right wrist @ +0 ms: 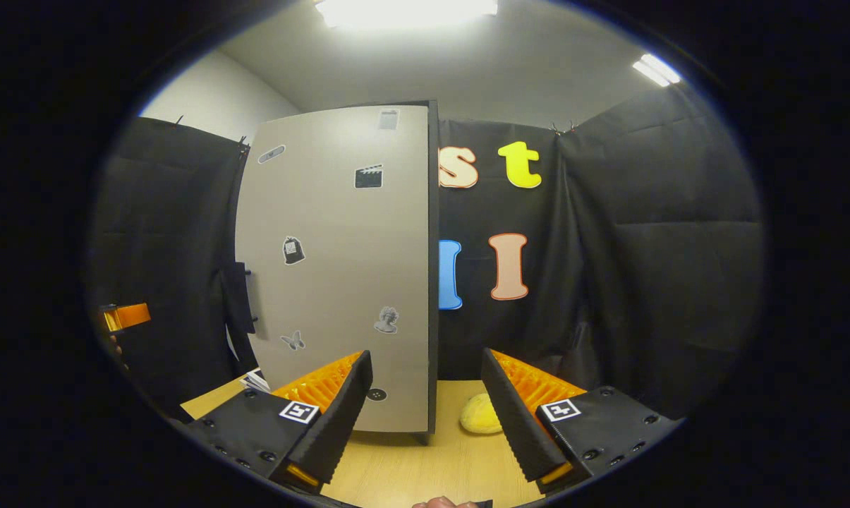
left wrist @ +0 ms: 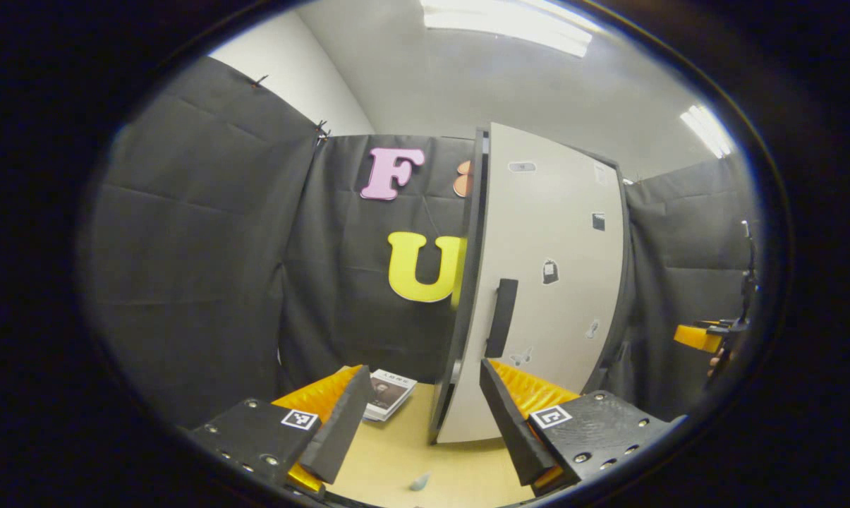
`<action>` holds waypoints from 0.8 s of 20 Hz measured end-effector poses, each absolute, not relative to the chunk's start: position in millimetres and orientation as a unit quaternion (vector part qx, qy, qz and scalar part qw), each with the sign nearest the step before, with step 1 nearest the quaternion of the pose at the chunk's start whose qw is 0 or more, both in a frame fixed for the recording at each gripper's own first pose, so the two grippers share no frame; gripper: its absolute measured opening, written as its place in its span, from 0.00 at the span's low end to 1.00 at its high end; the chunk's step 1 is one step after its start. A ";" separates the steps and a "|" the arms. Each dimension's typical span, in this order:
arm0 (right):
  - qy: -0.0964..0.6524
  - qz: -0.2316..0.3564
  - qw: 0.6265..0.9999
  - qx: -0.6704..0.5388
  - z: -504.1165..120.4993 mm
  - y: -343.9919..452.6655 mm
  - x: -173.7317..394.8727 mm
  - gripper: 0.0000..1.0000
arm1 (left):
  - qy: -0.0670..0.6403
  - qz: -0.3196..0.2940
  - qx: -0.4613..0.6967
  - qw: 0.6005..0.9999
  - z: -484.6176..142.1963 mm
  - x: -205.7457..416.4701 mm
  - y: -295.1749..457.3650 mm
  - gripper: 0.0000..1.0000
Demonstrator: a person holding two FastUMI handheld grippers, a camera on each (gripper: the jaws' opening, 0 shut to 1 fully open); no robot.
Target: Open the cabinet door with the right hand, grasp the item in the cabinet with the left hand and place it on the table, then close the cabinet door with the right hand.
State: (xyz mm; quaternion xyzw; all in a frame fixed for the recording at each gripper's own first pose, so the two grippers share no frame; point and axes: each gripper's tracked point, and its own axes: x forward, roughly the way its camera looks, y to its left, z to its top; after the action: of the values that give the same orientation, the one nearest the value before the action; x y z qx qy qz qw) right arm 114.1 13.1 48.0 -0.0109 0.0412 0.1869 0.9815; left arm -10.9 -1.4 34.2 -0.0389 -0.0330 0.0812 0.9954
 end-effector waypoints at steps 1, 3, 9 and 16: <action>0.044 0.180 0.983 -0.007 47.5 11.0 113.3 0.98 | -0.033 0.075 -0.034 0.996 34.6 -9.2 0.4 0.93; 0.050 0.167 0.985 0.001 45.3 9.4 112.6 0.98 | -0.031 0.067 -0.032 0.997 31.9 -5.3 2.1 0.93; 0.065 0.153 0.986 0.003 33.7 9.6 112.8 0.98 | -0.028 0.054 -0.028 0.998 21.7 0.8 15.7 0.93; 0.067 0.113 0.991 0.006 24.9 -7.0 108.5 0.98 | -0.014 0.051 -0.021 0.998 3.7 12.2 43.0 0.93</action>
State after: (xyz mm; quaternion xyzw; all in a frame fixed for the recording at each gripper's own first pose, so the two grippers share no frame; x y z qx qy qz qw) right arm 108.5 -7.0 24.9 0.0061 0.0669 0.1128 0.9913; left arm 12.2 43.0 3.7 -0.0212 -0.0138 0.0513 0.9984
